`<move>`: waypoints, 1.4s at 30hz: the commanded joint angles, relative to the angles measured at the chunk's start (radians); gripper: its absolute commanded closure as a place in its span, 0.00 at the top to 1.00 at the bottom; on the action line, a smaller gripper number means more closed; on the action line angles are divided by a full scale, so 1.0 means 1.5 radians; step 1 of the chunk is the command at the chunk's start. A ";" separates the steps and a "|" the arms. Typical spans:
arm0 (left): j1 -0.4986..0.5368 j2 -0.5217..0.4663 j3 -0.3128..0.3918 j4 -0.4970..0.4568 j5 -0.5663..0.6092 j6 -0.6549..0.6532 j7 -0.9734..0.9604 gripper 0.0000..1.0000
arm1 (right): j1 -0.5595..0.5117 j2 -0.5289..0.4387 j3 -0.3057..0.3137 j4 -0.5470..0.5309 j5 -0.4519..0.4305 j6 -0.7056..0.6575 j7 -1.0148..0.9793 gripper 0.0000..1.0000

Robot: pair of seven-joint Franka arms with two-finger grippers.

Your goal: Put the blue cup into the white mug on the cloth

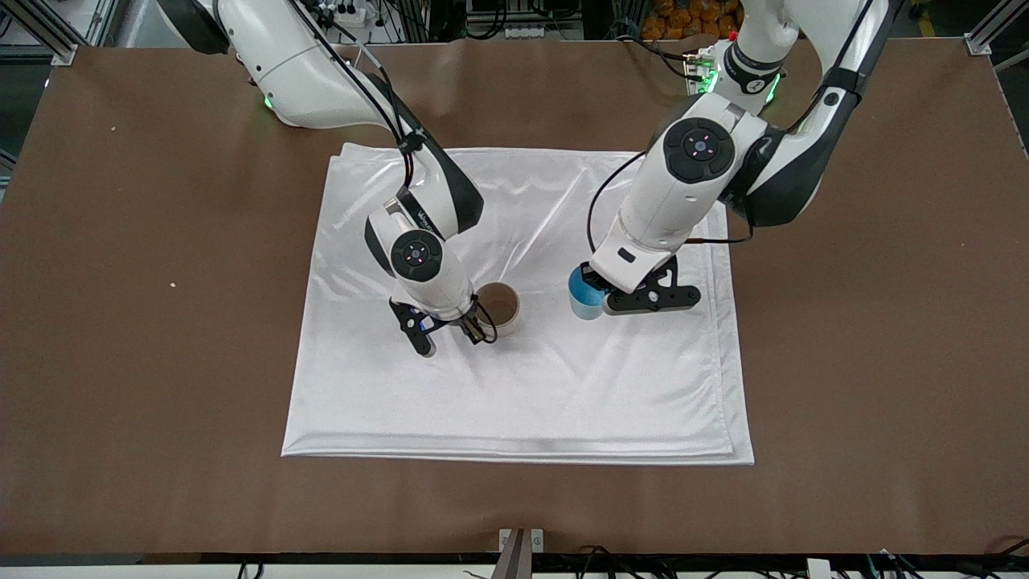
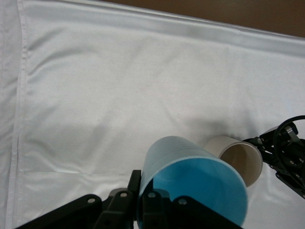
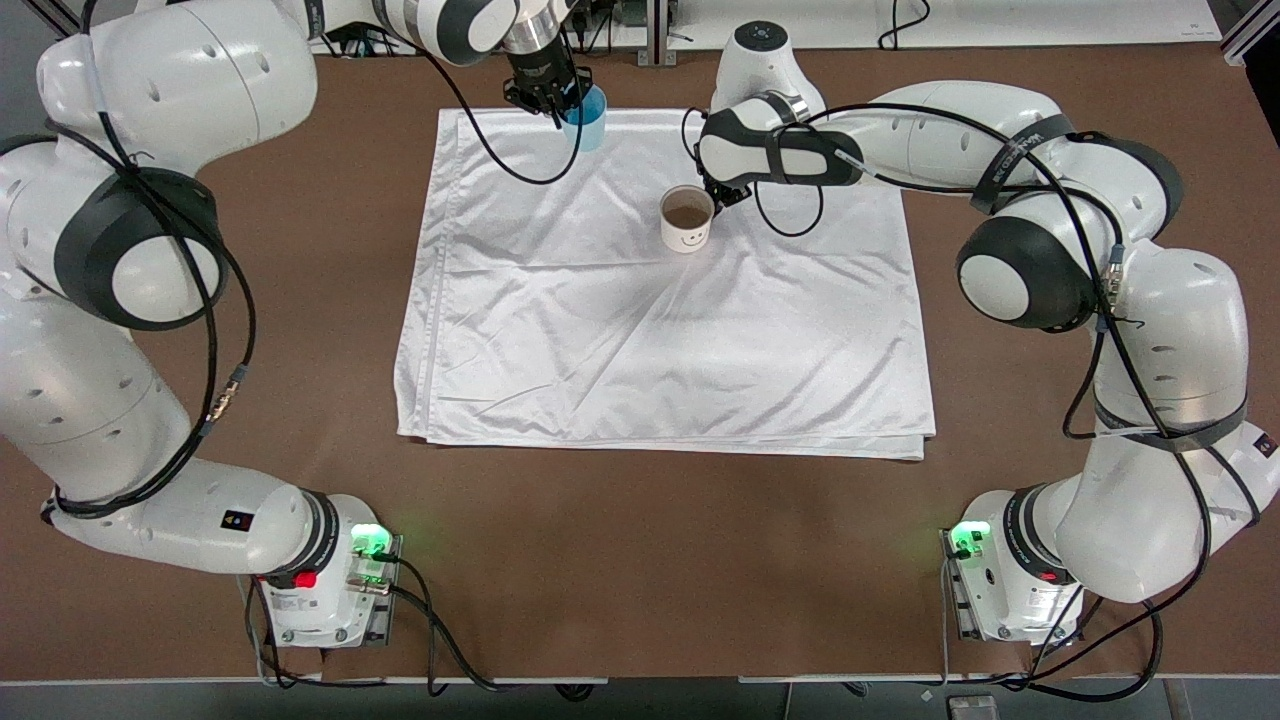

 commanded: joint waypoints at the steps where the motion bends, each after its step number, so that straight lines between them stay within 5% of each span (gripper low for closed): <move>1: -0.012 0.005 0.002 0.008 0.018 -0.009 -0.048 0.00 | 0.005 0.008 -0.005 0.018 0.001 -0.002 0.010 1.00; 12: -0.064 0.033 0.003 0.014 0.018 0.015 -0.158 0.00 | -0.032 -0.013 -0.015 0.019 -0.017 -0.052 -0.061 1.00; 26: -0.115 0.087 0.008 0.017 0.019 0.115 -0.215 0.00 | -0.210 -0.051 -0.015 0.019 -0.014 -0.253 -0.504 1.00; 33: -0.154 0.139 0.019 0.049 0.033 0.171 -0.266 0.00 | -0.309 -0.050 -0.016 0.017 -0.018 -0.262 -0.718 1.00; 42: -0.222 0.160 0.091 0.052 0.045 0.184 -0.286 0.00 | -0.392 -0.042 -0.016 0.012 -0.017 -0.246 -0.905 1.00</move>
